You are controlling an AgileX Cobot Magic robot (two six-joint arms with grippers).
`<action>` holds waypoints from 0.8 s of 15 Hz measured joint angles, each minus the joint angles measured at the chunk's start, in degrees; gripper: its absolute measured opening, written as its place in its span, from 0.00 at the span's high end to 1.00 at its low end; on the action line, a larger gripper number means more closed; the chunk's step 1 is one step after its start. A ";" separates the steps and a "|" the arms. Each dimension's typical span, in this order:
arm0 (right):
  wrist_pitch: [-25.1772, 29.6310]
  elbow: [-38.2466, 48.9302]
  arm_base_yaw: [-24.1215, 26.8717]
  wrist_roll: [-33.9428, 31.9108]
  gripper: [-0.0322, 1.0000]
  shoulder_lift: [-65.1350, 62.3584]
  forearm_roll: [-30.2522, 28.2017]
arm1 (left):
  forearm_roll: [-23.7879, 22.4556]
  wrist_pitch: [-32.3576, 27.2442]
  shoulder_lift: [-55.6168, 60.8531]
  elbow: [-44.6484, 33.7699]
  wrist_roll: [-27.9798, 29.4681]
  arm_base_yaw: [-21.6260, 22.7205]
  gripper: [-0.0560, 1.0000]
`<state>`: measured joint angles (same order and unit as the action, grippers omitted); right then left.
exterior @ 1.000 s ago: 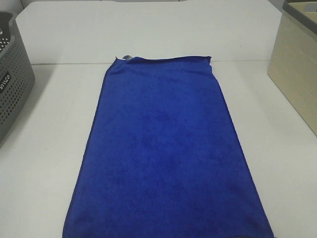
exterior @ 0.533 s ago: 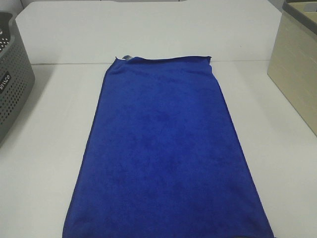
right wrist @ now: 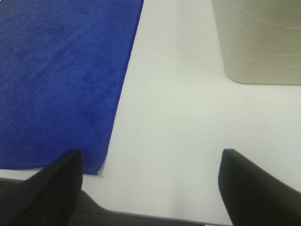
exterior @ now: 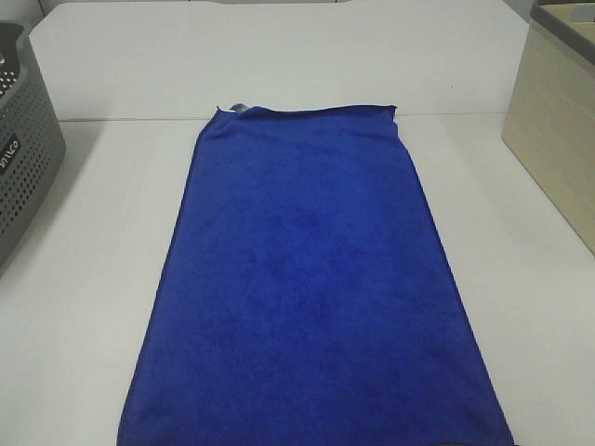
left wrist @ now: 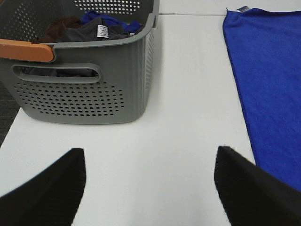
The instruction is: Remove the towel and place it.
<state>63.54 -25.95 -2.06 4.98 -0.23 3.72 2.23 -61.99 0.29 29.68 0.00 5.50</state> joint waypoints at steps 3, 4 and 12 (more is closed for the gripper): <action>0.00 0.00 0.06 0.00 0.22 0.00 -0.06 | 0.57 0.00 0.00 0.00 0.00 -0.40 0.27; 0.00 0.00 0.06 0.00 0.22 0.00 -0.06 | 0.57 0.00 0.00 0.00 0.00 -0.40 0.27; 0.00 0.00 0.06 0.00 0.22 0.00 0.00 | 0.57 0.00 0.00 0.00 0.00 -0.40 0.27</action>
<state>63.54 -25.95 -2.01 4.98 -0.23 3.72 2.81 -61.99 0.29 29.68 0.00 5.10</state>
